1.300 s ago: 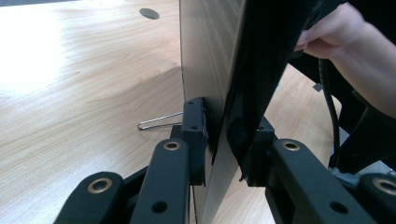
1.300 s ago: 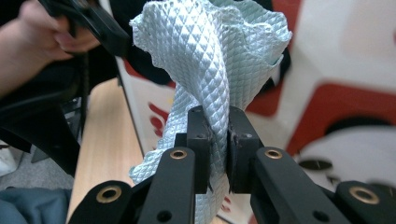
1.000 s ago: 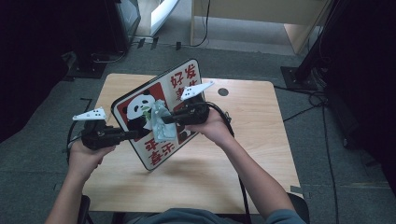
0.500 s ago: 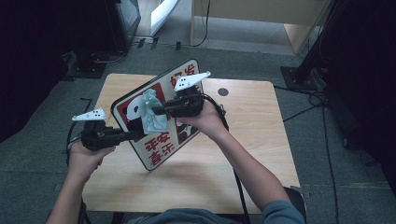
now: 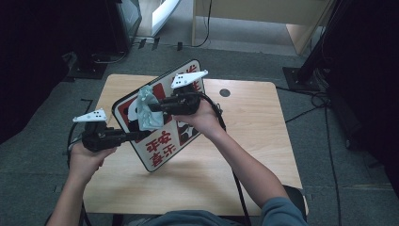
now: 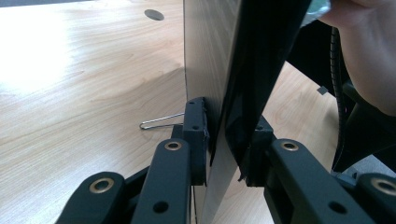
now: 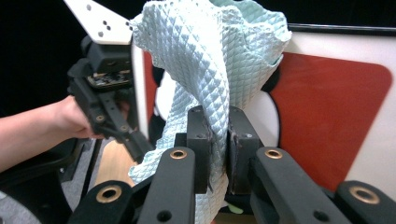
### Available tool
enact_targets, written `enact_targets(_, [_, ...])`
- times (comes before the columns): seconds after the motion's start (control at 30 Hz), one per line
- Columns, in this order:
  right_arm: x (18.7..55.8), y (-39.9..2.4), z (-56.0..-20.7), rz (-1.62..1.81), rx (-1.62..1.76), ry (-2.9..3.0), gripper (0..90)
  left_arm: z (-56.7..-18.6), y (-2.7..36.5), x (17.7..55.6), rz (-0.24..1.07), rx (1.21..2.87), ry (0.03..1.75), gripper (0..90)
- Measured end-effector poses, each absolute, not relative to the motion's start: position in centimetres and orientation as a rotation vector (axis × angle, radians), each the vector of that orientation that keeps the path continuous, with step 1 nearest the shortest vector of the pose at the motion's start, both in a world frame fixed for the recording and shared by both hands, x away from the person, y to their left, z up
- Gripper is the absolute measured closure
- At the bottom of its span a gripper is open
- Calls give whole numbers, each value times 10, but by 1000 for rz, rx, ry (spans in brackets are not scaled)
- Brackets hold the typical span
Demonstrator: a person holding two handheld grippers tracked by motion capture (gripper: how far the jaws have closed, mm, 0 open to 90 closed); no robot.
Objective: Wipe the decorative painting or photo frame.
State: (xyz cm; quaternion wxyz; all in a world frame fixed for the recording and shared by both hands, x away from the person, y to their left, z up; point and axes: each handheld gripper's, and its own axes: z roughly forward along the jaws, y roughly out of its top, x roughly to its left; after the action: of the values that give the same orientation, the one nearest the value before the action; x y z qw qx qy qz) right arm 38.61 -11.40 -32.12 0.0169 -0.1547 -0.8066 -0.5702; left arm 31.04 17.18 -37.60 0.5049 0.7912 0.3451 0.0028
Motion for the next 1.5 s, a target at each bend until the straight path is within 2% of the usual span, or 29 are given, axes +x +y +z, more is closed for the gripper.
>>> enact_targets(1.5, [380, -124, -364, -1664, -573, -2541, 824, -376, 172, 309, 10, 1916, 822, 763])
